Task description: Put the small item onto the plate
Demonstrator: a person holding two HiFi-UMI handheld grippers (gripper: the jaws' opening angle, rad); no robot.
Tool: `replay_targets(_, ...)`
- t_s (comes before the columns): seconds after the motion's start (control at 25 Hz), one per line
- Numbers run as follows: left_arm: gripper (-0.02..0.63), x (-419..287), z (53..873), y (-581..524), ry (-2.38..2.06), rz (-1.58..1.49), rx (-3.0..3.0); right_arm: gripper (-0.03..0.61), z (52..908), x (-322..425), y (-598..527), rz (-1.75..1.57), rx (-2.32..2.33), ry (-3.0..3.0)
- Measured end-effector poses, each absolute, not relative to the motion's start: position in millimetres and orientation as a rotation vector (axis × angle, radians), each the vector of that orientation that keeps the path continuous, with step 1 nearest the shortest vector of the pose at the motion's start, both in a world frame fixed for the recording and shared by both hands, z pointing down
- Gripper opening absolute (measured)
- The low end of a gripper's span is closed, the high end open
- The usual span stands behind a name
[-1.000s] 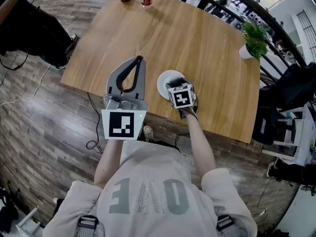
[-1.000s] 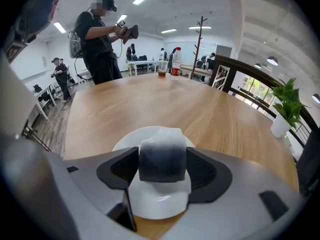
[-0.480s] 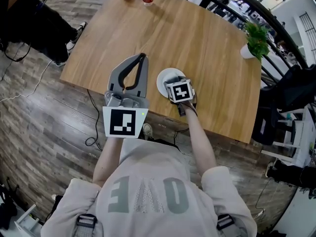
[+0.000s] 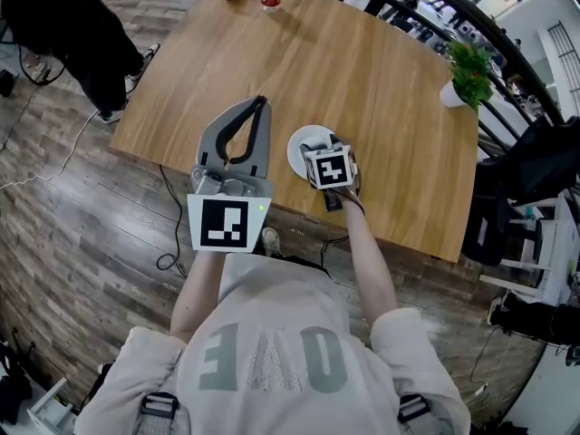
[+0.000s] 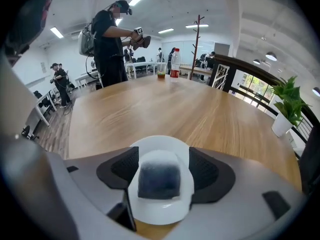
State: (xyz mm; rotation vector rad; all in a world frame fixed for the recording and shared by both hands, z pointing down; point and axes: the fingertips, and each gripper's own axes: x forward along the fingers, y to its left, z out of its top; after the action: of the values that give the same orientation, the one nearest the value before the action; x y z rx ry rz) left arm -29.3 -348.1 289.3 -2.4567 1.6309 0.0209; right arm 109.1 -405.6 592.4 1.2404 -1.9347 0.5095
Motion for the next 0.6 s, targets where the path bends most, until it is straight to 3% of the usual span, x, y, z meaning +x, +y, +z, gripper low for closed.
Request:
replay_targets(0.24, 0.009, -26, 282, -350, 1.608, 0.071, -2.466, 0.301, 512, 99, -429, 0.476, 1.376, -2.116)
replay_targets(0.48, 0.009, -10, 272, -350, 1.550, 0.117, -2.498, 0.295, 369, 98, -427, 0.219, 1.651, -2.404)
replay_targets(0.52, 0.009, -8, 270, -350, 1.542, 0.130, -2.502, 0.250, 345, 100, -422, 0.179, 1.712, -2.448)
replay_targets(0.6, 0.009, -5, 269, -349, 1.530, 0.142, -2.514, 0.057, 303, 108, -408, 0.122, 1.829, -2.526)
